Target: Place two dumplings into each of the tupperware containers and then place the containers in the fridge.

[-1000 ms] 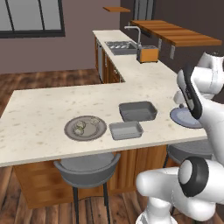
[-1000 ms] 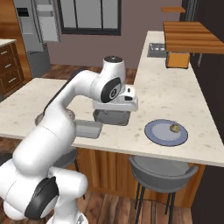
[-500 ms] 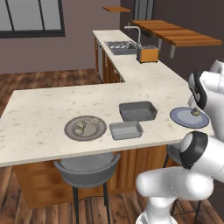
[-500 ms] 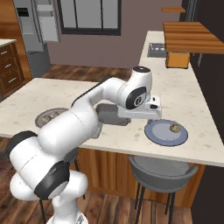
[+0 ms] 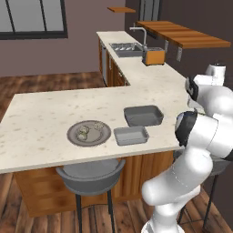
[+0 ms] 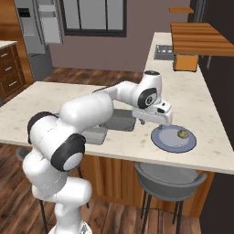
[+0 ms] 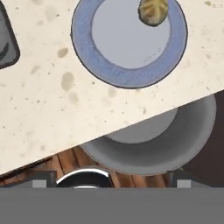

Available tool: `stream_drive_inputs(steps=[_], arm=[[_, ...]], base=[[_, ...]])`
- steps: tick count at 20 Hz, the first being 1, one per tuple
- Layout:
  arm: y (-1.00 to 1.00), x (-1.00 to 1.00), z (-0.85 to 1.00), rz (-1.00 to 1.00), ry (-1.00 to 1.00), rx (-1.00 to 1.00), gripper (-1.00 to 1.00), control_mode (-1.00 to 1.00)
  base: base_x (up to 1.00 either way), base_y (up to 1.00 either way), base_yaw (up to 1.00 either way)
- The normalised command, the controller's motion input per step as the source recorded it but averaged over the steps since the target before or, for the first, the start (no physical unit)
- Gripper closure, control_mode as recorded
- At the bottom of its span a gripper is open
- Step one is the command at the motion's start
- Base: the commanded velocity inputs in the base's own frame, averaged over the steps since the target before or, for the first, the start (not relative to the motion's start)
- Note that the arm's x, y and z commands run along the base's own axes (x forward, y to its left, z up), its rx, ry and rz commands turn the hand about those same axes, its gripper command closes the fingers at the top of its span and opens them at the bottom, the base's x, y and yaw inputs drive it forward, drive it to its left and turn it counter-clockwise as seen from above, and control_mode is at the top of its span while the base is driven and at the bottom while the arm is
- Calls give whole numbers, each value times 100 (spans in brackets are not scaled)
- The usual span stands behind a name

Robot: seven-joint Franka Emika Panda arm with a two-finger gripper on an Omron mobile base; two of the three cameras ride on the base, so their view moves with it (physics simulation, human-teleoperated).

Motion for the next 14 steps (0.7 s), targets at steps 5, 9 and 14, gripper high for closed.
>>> stream_drive_inputs(steps=[5,9,14], arm=[[-60,71,-35,-35,11,6,-100,-100],[-89,66,-34,-21,12,10,-100,-100],[-100,56,-41,-15,11,15,-100,-100]], base=[[0,0,0],[0,0,0],[0,0,0]])
